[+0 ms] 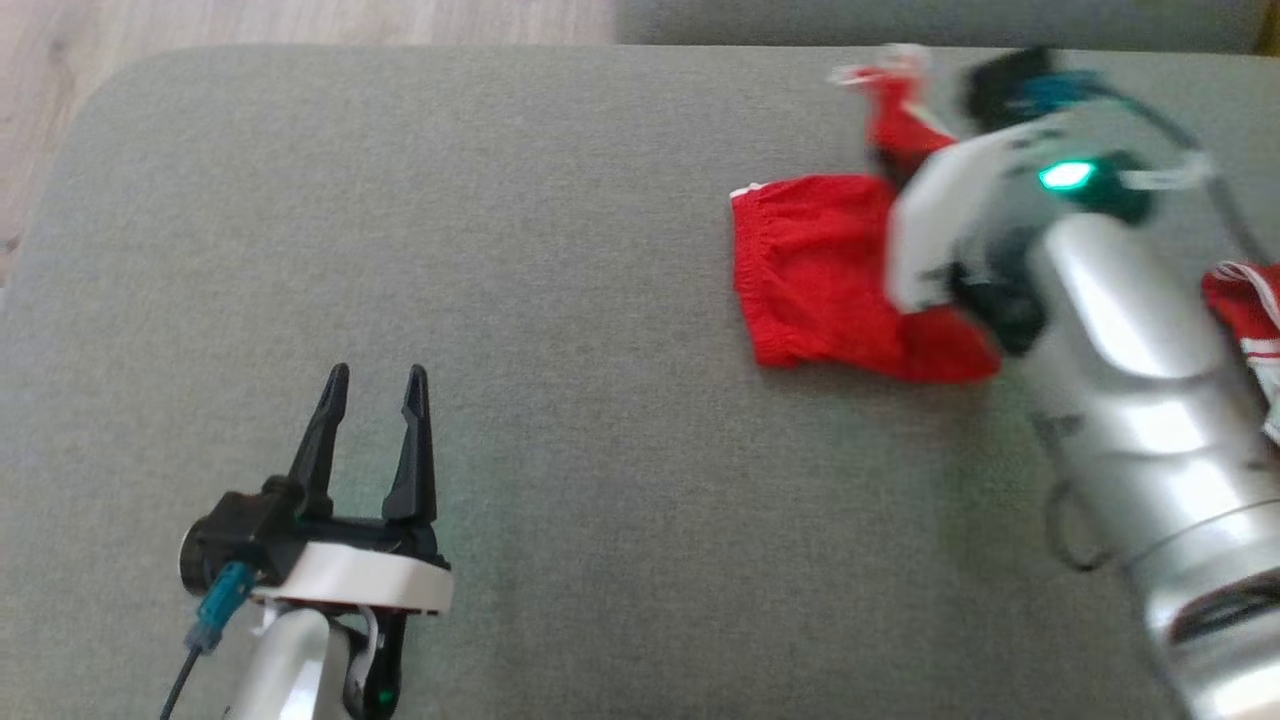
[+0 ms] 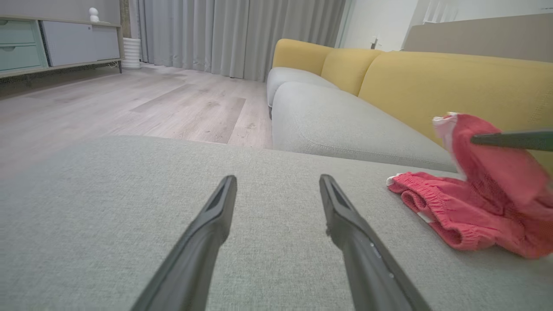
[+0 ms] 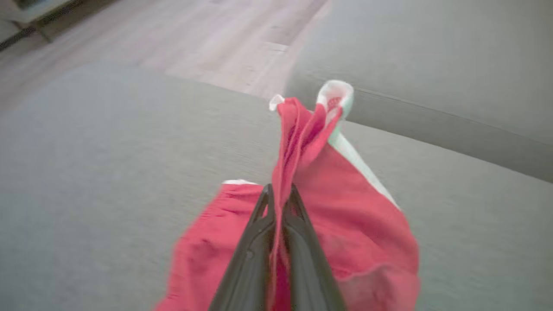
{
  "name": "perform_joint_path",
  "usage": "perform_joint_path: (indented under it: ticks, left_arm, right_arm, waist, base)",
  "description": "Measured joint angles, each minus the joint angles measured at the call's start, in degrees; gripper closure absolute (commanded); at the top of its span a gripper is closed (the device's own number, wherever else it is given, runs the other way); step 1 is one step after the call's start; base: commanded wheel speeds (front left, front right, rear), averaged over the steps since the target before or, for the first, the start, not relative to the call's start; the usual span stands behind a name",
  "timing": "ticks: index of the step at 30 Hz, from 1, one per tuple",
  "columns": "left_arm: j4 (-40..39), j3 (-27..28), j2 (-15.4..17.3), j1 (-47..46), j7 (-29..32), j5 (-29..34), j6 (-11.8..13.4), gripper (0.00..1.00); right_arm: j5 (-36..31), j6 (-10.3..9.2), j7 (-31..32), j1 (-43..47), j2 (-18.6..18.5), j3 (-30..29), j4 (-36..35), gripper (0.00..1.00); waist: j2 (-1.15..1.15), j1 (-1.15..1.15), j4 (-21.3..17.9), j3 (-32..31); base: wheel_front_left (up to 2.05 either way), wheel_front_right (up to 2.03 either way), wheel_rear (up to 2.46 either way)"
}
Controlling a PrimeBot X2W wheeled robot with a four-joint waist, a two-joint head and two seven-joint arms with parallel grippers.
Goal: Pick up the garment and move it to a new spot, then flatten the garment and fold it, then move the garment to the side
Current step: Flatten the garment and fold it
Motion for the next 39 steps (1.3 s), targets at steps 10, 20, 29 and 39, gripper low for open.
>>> perform_joint_path:
  ticks: [10, 20, 29, 39]
  left_arm:
    - [0.5, -1.1, 0.0, -0.1, 0.0, -0.6, 0.0, 0.0]
    - [0.3, 1.0, 0.1, 0.8, 0.0, -0.6, 0.0, 0.0]
    - [-0.6, 1.3, 0.2, 2.9, 0.0, -0.6, 0.1, 0.0]
    - [-0.2, 0.3, 0.3, 0.8, 0.0, -0.5, 0.0, 0.0]
  right_arm:
    - [-0.2, -0.01, 4.8, 7.8, 5.4, 0.0, -5.0, 0.0]
    - [-1.0, 0.0, -4.5, 12.6, -0.2, -7.8, -20.7, 0.0]
    - [-8.2, -0.01, -4.6, 26.6, -5.6, -17.4, -22.2, 0.0]
    - [-12.3, -0.01, -5.6, 22.0, -2.9, -10.9, -18.1, 1.0]
  waist:
    - [0.0, 0.0, 3.1, 0.6]
    - [0.0, 0.0, -0.1, -1.6]
    - [0.0, 0.0, -2.8, -2.3]
    - [0.0, 0.01, -0.5, 0.3]
  base:
    - [0.0, 0.0, 0.0]
    - [0.0, 0.0, 0.0]
    - [0.0, 0.0, 0.0]
    - [0.0, 0.0, 0.0]
